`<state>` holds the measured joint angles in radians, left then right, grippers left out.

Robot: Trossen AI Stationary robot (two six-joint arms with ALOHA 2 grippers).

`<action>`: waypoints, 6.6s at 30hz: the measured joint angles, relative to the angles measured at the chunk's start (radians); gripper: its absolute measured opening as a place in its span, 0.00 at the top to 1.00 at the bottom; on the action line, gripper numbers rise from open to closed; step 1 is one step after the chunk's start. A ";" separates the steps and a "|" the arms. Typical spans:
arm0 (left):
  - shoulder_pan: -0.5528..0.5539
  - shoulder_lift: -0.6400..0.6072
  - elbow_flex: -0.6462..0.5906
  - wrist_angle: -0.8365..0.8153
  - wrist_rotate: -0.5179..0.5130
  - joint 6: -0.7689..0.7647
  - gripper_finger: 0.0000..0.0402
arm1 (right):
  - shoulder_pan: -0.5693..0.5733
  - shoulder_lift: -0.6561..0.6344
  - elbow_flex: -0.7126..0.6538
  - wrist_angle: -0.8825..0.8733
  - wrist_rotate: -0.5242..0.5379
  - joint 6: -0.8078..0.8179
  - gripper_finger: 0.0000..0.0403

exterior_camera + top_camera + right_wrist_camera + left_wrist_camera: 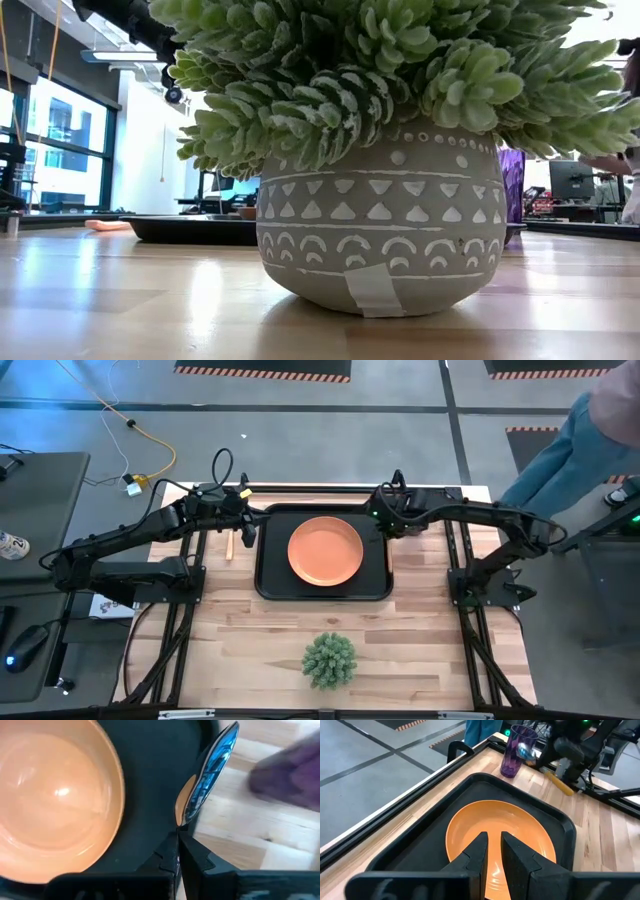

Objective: Pick and place plate/cup/fork/spoon on tray
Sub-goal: Put the orange spoon on the black tray, then adjust the orange plate

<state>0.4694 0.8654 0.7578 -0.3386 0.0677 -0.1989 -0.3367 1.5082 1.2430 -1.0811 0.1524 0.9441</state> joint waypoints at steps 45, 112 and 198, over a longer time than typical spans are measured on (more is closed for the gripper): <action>0.000 0.000 0.000 -0.008 0.000 0.021 0.89 | -0.007 0.670 0.399 -0.377 -0.083 -0.096 1.00; 0.000 0.000 0.000 -0.038 0.000 0.019 0.89 | 0.081 0.689 0.431 -0.482 0.073 -0.315 0.85; 0.000 0.000 0.000 -0.004 0.000 -0.016 0.89 | 0.055 0.235 -0.117 0.310 0.049 -0.256 0.85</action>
<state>0.4694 0.8658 0.7578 -0.3428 0.0676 -0.2151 -0.2817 1.7432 1.1263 -0.7709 0.2012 0.6881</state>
